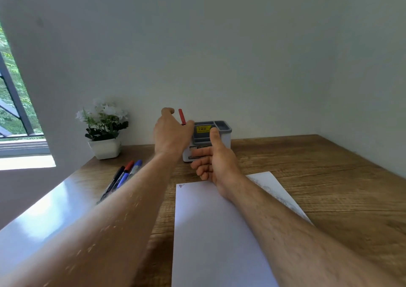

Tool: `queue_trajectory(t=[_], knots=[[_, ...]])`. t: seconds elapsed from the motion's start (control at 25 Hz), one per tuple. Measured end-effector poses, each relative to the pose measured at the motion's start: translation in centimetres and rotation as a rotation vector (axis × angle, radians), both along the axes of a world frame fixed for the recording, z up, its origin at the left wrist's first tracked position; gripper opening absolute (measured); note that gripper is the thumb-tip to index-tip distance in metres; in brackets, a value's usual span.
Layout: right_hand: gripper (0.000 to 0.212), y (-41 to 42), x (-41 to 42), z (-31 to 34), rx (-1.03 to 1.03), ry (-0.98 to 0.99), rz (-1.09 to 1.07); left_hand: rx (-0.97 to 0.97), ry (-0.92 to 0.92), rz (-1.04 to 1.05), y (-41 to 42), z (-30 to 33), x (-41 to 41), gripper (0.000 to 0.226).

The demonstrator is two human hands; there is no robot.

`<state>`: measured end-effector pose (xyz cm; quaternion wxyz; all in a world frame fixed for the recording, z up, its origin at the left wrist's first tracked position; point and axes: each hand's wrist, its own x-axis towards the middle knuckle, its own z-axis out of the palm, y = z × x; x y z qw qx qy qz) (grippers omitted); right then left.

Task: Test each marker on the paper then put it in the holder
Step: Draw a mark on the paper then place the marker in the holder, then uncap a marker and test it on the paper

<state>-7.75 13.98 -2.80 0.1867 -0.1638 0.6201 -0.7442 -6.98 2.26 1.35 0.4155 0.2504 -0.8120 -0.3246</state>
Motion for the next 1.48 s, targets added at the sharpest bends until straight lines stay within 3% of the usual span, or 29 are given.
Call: queue_trajectory(t=[0.08, 0.24, 0.44, 0.72, 1.16, 1.4, 1.48], knots=[[0.079, 0.2, 0.4, 0.3, -0.042, 0.017, -0.025, 0.030, 0.002, 0.034, 0.0, 1.1, 1.7, 0.036], [0.075, 1.0, 0.9, 0.7, -0.029, 0.065, -0.101, -0.019, -0.252, 0.071, -1.0, 1.6, 4.6, 0.005], [0.071, 1.1, 0.9, 0.9, -0.006, 0.096, -0.141, -0.191, -0.577, 0.160, -2.4, -0.9, 5.9, 0.019], [0.071, 0.4, 0.7, 0.5, 0.072, 0.157, -0.127, -0.279, -0.719, 0.191, -1.3, -1.1, 5.8, 0.029], [0.068, -0.1, 0.3, -0.2, 0.178, 0.147, -0.078, -0.291, -0.768, 0.195, -0.5, -1.5, 5.8, 0.034], [0.062, -0.1, 0.3, -0.2, 0.178, 0.156, -0.054, -0.223, -0.668, 0.142, -0.2, -1.5, 5.5, 0.016], [0.058, 0.0, 0.4, -0.1, 0.180, 0.150, -0.045, -0.160, -0.584, 0.129, -0.1, -1.1, 5.4, 0.020]])
